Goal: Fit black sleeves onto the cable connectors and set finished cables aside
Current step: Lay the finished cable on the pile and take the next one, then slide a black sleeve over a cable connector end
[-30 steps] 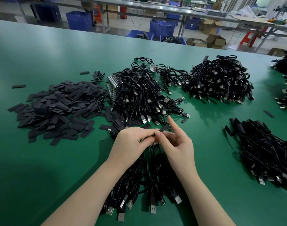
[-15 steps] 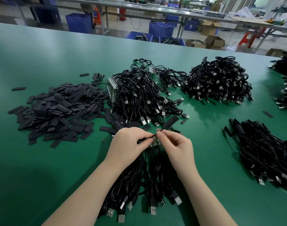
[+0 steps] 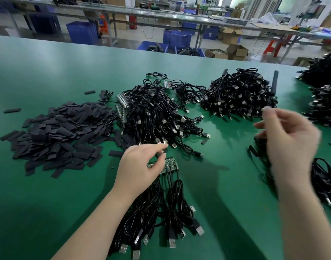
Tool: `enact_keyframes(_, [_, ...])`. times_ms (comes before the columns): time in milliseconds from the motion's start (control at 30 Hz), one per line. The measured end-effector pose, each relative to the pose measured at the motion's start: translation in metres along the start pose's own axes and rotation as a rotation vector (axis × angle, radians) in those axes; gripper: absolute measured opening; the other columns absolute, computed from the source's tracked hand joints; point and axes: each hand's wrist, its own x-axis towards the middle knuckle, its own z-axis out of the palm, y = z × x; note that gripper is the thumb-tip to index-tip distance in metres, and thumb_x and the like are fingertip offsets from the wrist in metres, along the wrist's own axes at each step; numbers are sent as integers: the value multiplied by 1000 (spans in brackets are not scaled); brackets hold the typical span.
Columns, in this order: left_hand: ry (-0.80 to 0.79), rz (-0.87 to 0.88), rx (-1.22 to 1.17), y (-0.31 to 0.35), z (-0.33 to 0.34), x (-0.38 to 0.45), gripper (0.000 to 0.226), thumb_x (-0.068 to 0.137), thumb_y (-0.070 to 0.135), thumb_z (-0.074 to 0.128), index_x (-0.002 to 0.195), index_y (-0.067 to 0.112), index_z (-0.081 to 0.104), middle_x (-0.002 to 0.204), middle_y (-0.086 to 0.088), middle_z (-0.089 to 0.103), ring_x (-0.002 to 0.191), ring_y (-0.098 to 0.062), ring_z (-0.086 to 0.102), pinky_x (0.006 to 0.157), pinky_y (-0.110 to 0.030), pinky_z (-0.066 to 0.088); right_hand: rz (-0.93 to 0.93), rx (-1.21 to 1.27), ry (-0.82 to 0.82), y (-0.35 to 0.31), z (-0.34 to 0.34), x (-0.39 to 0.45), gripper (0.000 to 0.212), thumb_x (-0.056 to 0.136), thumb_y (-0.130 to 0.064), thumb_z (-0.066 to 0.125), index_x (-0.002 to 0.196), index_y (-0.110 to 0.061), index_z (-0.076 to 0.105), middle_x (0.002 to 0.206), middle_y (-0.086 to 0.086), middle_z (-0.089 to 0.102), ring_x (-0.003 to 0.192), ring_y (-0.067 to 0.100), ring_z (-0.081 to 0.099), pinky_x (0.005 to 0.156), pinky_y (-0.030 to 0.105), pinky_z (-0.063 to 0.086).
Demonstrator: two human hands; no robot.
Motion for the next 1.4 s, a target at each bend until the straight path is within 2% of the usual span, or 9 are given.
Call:
enact_keyframes(133, [-95, -1, 75, -2, 4, -1, 21, 91, 19, 65, 108, 26, 74, 102, 18, 72, 97, 2, 63, 93, -35, 50, 124, -939, -4, 47, -42, 56, 31, 97, -36, 50, 111, -16, 69, 91, 13, 71, 81, 36, 66, 75, 44, 56])
enact_keyframes(233, [-180, 1, 165, -5, 4, -2, 20, 92, 23, 62, 109, 25, 74, 101, 15, 72, 96, -3, 65, 89, -34, 51, 482, -1260, -162, 66, -41, 57, 28, 96, -13, 50, 121, -4, 60, 117, 25, 58, 118, 40, 50, 98, 47, 40])
enact_keyframes(300, [-236, -34, 228, -7, 6, -3, 26, 95, 34, 58, 116, 27, 71, 108, 14, 69, 102, -5, 62, 92, -32, 47, 452, -1358, -251, 66, -29, 46, 32, 95, -15, 50, 125, -7, 56, 131, 21, 52, 126, 38, 42, 101, 48, 34])
enact_keyframes(433, [-313, -122, 270, -15, 11, -3, 41, 96, 47, 50, 130, 27, 62, 121, 11, 61, 115, -10, 52, 98, -30, 40, -55, -1121, -394, 41, 24, 2, 38, 94, -34, 57, 130, -24, 60, 126, 8, 64, 114, 33, 55, 93, 43, 41])
enact_keyframes(600, [-344, -165, 224, -18, 13, -4, 37, 96, 43, 53, 127, 25, 64, 113, 8, 59, 112, -13, 49, 99, -33, 40, 53, -734, -932, 22, 95, -69, 33, 96, -47, 54, 116, -26, 69, 107, -3, 69, 89, 16, 61, 86, 32, 53])
enact_keyframes(1033, [-306, -178, 234, -12, 12, -4, 33, 97, 36, 50, 126, 26, 63, 120, 12, 63, 114, -12, 53, 98, -33, 43, 152, -578, -738, 47, 106, -95, 30, 94, -41, 59, 123, -32, 61, 122, -9, 58, 121, 16, 51, 97, 36, 40])
enact_keyframes(1133, [-292, -183, 223, -10, 13, -3, 38, 99, 41, 48, 133, 27, 58, 121, 11, 60, 112, -12, 55, 93, -33, 46, 204, -352, -708, 47, 103, -96, 18, 93, -32, 64, 111, -35, 61, 111, -17, 64, 109, 8, 60, 100, 40, 44])
enact_keyframes(1267, [-246, -212, 106, -7, 12, -1, 31, 97, 42, 52, 122, 27, 64, 114, 16, 58, 104, -3, 55, 87, -26, 48, 243, -68, -574, 43, 102, -96, 14, 90, -26, 70, 95, -38, 63, 81, -15, 68, 74, -5, 60, 69, 9, 44])
enact_keyframes(1400, [-216, -198, 75, -3, 10, 0, 24, 95, 40, 56, 114, 31, 65, 111, 17, 62, 101, 0, 56, 82, -17, 44, 155, -49, -532, 39, 101, -91, 23, 88, -24, 73, 81, -44, 64, 70, -30, 65, 67, -7, 60, 63, 5, 42])
